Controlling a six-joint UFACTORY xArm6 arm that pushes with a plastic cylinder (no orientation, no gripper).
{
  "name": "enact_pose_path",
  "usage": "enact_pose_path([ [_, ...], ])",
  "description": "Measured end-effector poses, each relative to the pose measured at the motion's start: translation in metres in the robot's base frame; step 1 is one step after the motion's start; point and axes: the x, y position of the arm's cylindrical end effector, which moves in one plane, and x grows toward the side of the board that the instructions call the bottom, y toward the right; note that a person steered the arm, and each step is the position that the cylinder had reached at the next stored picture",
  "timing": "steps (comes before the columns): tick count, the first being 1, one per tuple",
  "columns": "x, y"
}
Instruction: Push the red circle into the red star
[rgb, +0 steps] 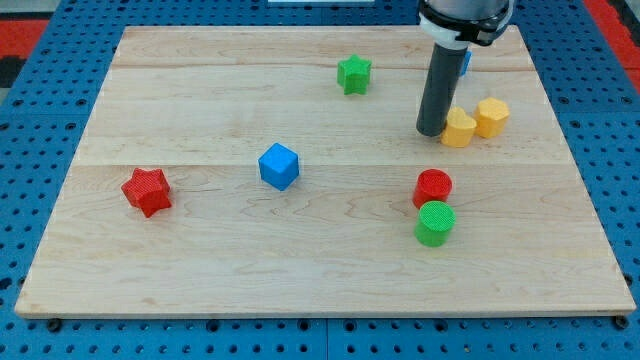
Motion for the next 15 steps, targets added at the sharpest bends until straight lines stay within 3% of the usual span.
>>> enact_pose_path([
  [2,0.000,0.015],
  [6,0.001,-0.044],
  [11,0.082,0.034],
  [12,0.098,0.025],
  [14,0.095,-0.051],
  [15,0.085,-0.061],
])
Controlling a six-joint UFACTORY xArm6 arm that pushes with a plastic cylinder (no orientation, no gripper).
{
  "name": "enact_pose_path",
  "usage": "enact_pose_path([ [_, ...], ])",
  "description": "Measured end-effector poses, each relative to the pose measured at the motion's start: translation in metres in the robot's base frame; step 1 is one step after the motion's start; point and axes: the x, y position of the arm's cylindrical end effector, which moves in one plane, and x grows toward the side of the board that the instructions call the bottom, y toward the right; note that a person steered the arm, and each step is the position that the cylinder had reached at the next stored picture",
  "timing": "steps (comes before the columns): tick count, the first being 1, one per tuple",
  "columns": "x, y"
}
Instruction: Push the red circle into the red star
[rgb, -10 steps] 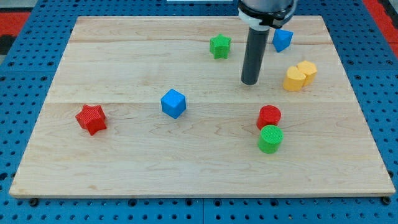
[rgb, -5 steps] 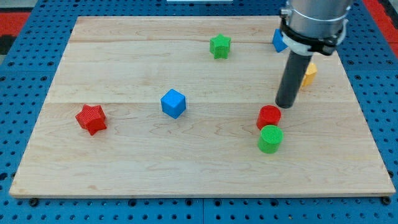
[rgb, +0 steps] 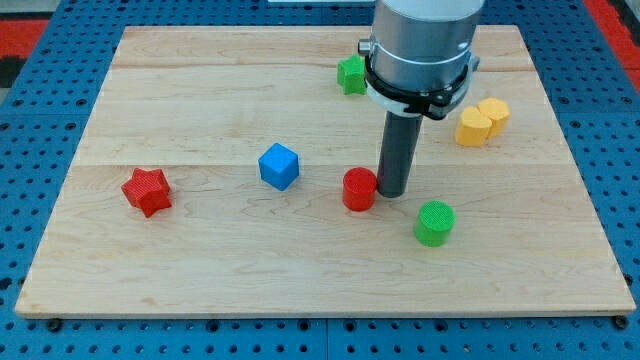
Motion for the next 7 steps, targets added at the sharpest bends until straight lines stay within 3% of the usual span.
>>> enact_pose_path([
  [1,-0.018,-0.026],
  [4,0.050,-0.046],
  [6,0.000,-0.032],
  [7,0.006,-0.068],
])
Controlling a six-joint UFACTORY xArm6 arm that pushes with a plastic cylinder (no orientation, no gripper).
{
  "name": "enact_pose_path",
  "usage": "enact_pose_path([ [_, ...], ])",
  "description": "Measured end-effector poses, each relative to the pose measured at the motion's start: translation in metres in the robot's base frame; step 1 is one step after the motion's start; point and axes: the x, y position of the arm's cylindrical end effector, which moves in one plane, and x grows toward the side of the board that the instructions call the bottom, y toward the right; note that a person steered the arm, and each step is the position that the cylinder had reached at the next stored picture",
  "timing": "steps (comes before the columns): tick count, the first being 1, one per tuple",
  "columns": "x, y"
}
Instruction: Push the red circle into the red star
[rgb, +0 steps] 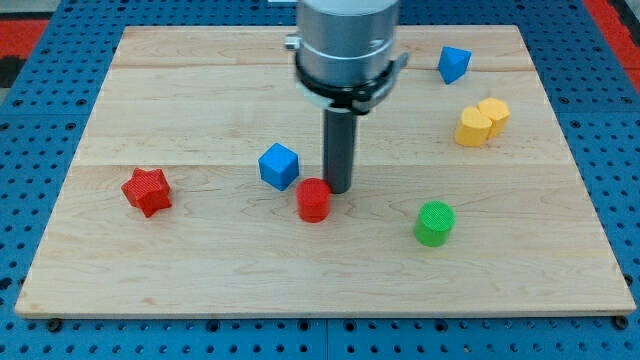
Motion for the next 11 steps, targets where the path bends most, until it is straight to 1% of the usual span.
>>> enact_pose_path([
  [1,0.044,-0.002],
  [2,0.057,-0.002],
  [3,0.056,-0.011],
  [4,0.045,-0.031],
  [6,0.028,-0.039],
  [7,0.022,-0.067],
  [8,0.031,-0.083],
  [9,0.032,-0.084],
  [11,0.033,-0.116],
])
